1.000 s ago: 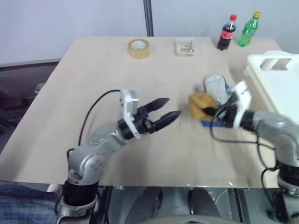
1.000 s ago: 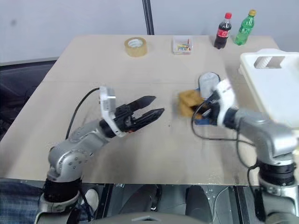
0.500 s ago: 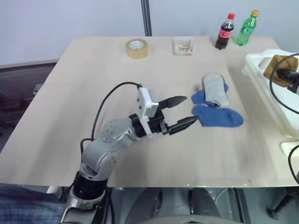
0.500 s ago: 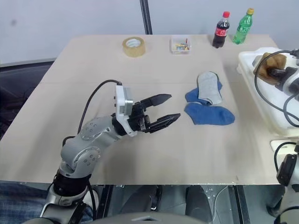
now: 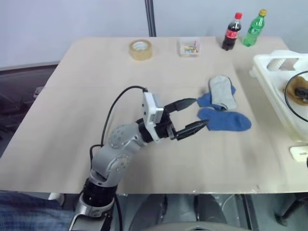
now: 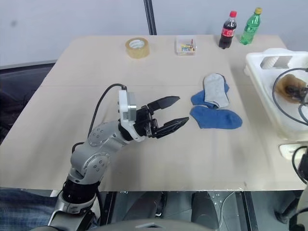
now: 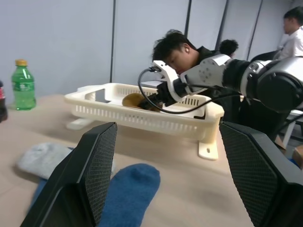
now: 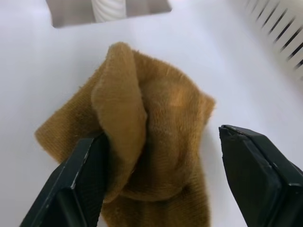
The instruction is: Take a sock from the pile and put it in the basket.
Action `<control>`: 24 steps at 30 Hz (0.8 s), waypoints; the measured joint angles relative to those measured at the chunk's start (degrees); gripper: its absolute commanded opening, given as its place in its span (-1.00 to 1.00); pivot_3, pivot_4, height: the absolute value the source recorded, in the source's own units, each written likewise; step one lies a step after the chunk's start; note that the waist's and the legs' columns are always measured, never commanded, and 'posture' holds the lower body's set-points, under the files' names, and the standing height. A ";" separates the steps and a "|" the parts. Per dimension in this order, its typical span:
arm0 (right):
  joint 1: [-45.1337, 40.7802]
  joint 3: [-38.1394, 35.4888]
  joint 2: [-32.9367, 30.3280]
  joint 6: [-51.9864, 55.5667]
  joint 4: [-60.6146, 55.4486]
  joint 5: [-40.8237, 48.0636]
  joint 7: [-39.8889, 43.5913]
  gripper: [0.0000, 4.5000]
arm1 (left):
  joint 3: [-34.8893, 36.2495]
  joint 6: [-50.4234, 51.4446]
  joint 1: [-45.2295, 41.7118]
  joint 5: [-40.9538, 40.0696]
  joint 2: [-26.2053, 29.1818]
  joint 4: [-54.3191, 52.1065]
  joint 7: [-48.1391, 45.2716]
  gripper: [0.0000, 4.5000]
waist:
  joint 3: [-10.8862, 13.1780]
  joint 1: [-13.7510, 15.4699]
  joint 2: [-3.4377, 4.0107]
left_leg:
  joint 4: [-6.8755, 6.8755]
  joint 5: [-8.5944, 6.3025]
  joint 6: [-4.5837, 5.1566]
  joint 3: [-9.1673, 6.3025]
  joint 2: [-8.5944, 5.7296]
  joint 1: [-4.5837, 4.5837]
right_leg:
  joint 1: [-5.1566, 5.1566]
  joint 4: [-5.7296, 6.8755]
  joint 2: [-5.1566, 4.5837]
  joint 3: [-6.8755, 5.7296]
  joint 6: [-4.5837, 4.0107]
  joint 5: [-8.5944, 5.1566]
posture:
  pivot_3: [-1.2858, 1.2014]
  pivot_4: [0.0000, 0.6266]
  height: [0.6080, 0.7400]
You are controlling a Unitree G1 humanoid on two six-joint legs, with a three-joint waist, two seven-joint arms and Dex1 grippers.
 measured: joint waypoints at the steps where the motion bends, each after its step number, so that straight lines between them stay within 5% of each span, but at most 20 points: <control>1: 2.29 0.31 -0.29 -0.59 -4.15 -0.41 0.13 0.65 | 0.43 0.53 0.42 -0.03 0.66 0.01 0.33 0.64 | 0.00 -0.13 0.00 | -0.01 0.00 0.00 0.03 0.00 0.00 | -0.03 0.01 0.00 0.03 0.00 0.00 | 0.03 -0.52 1.00; 9: 12.98 -5.12 5.60 -4.79 -32.19 6.92 3.84 0.65 | 4.72 3.27 2.80 -0.50 3.11 -1.33 4.76 0.64 | 0.00 -0.40 0.00 | 0.13 0.00 -0.01 0.14 0.32 0.12 | -0.07 0.25 0.38 0.22 -0.07 0.04 | 0.03 -0.52 1.00; 12: 18.93 -8.28 11.15 -4.26 -42.13 15.82 9.58 0.65 | 6.27 5.15 7.14 -0.61 5.74 -4.31 6.19 0.64 | 0.00 -0.13 0.00 | 0.10 0.00 -0.02 0.04 0.40 0.11 | -0.06 0.21 0.48 0.20 -0.10 0.06 | 0.03 -0.52 1.00; 18: 35.01 -5.22 17.25 4.11 -61.34 30.03 17.42 0.65 | 12.45 9.73 16.29 -0.56 10.16 -9.95 11.83 0.64 | 0.01 0.26 0.04 | 0.08 -0.01 -0.02 0.06 0.39 0.08 | -0.10 0.17 0.44 0.27 -0.12 0.07 | 0.03 -0.52 1.00; 24: 44.75 -0.08 17.16 3.25 -66.65 30.54 22.32 0.65 | 15.99 10.60 26.04 -0.76 11.71 -15.10 13.71 0.64 | 0.01 0.49 0.04 | 0.07 -0.02 -0.02 0.08 0.40 0.22 | -0.05 0.23 0.45 0.25 -0.21 0.13 | 0.03 -0.52 1.00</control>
